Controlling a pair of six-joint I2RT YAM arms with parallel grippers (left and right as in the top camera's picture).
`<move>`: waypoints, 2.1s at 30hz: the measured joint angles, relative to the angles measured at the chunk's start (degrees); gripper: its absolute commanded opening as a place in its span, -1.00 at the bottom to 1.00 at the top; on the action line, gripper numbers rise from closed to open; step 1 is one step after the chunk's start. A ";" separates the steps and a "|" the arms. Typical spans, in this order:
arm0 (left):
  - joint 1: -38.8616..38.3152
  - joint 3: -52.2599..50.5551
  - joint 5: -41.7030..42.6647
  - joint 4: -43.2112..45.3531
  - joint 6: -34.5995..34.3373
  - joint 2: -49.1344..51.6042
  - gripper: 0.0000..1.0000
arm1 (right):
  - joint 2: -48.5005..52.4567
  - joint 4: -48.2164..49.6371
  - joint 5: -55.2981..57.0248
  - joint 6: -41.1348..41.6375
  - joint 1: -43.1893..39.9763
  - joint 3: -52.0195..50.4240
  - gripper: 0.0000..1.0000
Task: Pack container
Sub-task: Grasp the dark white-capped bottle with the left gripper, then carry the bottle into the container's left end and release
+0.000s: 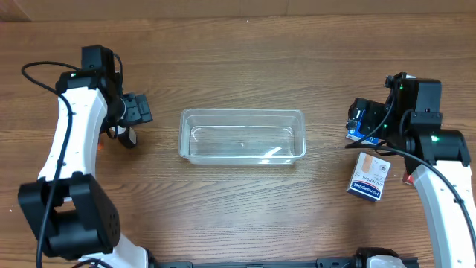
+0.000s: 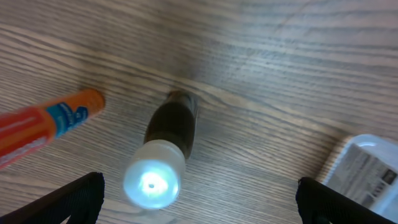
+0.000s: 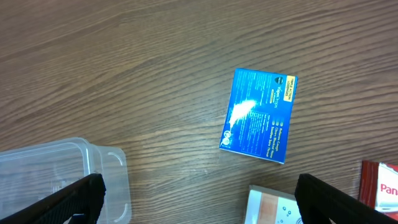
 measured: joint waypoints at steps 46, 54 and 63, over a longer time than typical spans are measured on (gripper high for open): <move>-23.12 5.99 0.79 -7.19 -7.89 -18.47 -0.92 | 0.39 0.09 -0.04 0.00 0.00 0.00 1.00; -28.61 3.04 0.81 -4.22 -15.41 -9.73 -0.92 | 0.39 0.09 -0.02 0.09 0.00 0.00 1.00; -25.75 2.08 0.37 0.20 -15.43 2.08 -0.84 | 0.39 0.09 -0.04 0.28 -0.02 0.00 1.00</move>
